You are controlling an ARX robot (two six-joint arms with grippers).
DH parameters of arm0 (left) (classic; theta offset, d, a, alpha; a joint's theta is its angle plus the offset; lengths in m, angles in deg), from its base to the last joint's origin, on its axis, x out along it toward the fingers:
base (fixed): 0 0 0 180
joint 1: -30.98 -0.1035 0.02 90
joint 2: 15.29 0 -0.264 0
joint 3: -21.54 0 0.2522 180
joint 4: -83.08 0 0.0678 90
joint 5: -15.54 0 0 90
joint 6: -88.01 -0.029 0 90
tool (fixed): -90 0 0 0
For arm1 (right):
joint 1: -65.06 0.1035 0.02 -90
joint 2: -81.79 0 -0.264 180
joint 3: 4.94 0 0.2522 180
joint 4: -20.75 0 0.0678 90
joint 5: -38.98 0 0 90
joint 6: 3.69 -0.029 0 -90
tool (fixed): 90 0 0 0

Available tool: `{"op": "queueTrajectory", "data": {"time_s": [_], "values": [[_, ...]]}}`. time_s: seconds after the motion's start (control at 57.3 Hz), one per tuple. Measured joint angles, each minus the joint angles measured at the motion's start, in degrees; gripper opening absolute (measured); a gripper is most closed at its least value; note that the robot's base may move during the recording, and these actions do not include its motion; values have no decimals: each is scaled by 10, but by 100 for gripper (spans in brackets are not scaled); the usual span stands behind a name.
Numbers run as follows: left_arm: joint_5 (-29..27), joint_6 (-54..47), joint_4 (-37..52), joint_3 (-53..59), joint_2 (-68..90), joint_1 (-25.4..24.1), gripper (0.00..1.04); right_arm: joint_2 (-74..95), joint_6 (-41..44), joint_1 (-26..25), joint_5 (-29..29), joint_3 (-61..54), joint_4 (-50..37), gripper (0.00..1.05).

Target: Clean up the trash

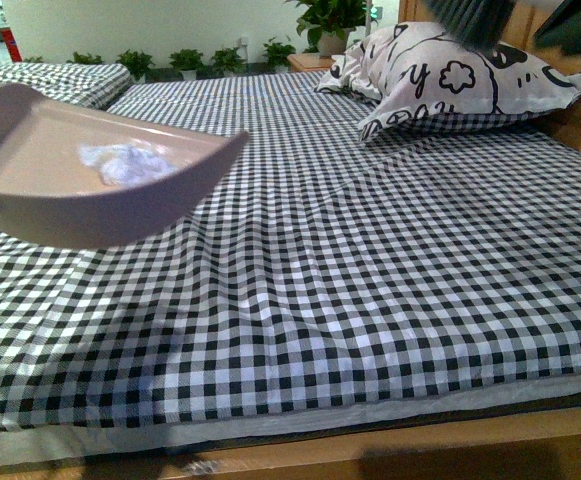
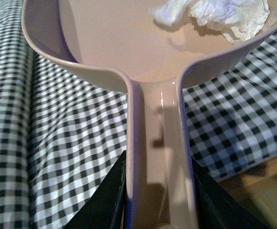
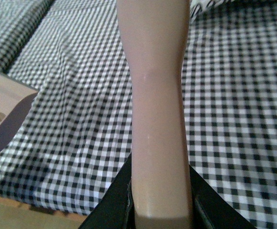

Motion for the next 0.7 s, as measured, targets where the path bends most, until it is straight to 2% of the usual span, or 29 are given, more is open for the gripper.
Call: {"op": "queueTrajectory", "data": {"time_s": [0.262, 0.437, 0.594, 0.699], "values": [[-112, 49, 1, -21, -75, 35, 28, -147, -33, -53, 23, -9, -2, 19], [-195, 51, -17, -28, -159, 82, 28, -232, -43, -92, 51, -9, -1, 19], [-293, 44, -25, -29, -232, 160, 28, -302, -45, -118, 66, -24, 8, 19], [-388, 28, -22, -29, -268, 236, 28, -345, -44, -127, 72, -50, 8, 19]]}}
